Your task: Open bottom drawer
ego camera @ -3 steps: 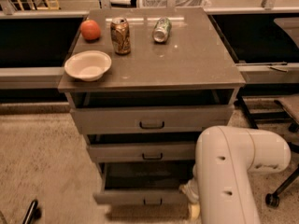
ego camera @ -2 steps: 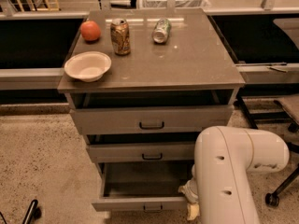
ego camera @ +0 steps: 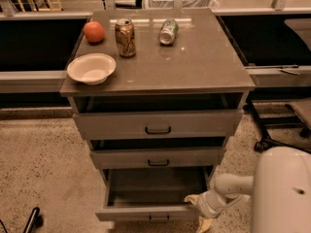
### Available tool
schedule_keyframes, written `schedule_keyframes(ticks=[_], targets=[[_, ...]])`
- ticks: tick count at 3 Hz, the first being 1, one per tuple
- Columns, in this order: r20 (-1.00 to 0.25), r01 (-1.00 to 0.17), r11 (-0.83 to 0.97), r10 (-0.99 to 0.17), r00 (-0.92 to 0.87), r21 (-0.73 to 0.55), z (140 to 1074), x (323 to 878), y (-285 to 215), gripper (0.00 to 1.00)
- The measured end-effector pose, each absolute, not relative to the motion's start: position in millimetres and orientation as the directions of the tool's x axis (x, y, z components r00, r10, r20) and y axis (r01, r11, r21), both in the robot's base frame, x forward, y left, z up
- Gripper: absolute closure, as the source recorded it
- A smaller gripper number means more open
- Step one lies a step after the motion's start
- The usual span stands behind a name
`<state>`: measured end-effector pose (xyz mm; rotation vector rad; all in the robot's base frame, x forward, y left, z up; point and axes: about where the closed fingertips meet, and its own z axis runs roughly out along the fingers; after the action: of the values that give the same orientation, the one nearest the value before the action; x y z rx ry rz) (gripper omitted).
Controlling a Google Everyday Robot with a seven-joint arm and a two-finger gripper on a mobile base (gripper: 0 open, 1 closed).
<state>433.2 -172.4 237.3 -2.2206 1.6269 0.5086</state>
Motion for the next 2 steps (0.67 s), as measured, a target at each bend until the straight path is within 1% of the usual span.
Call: schedule_keyframes(ticks=[1, 2], targets=[[-0.487, -0.928, -0.339, -0.79, 0.371, -0.158, 259, 437, -157, 0.25], [-0.432, -0.913, -0.354, -0.805, 0.407, -0.202, 266, 457, -148, 0.39]])
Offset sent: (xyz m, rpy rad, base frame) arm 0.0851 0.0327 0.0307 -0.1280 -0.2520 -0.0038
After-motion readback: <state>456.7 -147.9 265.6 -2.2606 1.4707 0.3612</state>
